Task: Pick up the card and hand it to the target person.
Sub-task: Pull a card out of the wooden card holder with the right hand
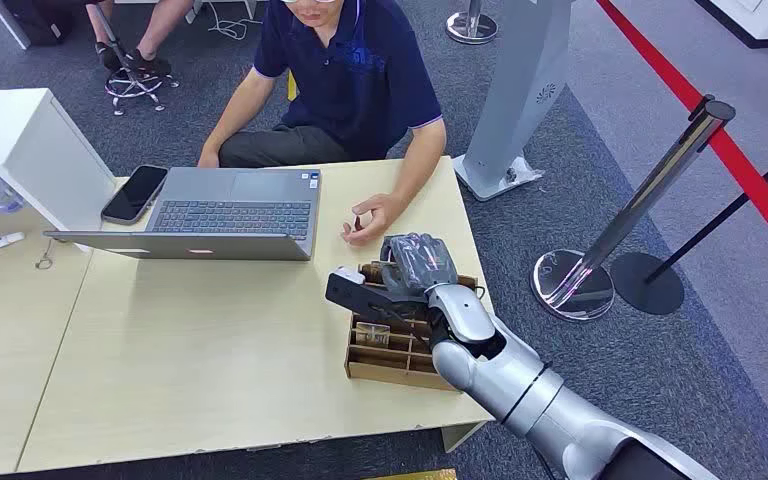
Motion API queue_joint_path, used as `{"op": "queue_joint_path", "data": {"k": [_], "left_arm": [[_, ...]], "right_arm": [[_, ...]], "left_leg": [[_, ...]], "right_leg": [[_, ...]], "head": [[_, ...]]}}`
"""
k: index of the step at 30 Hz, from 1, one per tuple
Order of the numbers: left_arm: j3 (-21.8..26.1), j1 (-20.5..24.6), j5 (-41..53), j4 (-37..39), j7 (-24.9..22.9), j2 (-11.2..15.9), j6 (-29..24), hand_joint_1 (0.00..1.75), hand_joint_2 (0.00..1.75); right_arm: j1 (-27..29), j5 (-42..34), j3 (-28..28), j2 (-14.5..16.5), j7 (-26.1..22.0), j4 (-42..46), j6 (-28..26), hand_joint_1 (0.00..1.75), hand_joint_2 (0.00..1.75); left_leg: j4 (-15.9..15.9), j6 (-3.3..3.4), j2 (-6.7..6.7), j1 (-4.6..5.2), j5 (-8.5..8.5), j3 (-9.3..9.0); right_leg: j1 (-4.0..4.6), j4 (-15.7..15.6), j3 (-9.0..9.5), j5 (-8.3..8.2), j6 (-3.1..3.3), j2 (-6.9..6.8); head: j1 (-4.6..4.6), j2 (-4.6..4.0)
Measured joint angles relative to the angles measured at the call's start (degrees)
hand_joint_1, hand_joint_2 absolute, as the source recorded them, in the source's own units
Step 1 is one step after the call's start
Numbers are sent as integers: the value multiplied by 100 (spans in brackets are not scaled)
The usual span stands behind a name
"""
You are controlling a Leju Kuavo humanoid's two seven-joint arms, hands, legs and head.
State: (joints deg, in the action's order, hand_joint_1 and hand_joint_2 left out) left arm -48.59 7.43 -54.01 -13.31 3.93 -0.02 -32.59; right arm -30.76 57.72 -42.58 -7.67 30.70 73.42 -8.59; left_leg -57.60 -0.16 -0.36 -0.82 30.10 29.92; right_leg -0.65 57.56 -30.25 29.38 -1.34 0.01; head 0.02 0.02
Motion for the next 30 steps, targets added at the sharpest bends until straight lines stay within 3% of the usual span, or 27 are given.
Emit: {"op": "queue_joint_path", "data": {"k": [10, 18, 30], "left_arm": [[0, 0, 0, 0, -26, 1, -2, 0, 0], [0, 0, 0, 0, -31, 1, -2, 0, 0], [0, 0, 0, 0, -29, 1, -2, 0, 0]], "right_arm": [[2, -71, 0, -7, -45, 0, -31, 134, 175], [1, -150, 0, -17, -93, 2, -93, 151, 175], [0, -279, 4, -22, -140, 69, -136, 151, 175]], "left_leg": [[0, 0, 0, 0, 0, 0], [0, 0, 0, 0, 0, 1], [0, 0, 0, 0, 0, 1]], "right_leg": [[0, 0, 0, 0, 0, 0], [0, 0, 0, 0, 0, 0], [0, 0, 0, 0, 0, 0]], "head": [[0, 0], [0, 0], [-1, 0]]}}
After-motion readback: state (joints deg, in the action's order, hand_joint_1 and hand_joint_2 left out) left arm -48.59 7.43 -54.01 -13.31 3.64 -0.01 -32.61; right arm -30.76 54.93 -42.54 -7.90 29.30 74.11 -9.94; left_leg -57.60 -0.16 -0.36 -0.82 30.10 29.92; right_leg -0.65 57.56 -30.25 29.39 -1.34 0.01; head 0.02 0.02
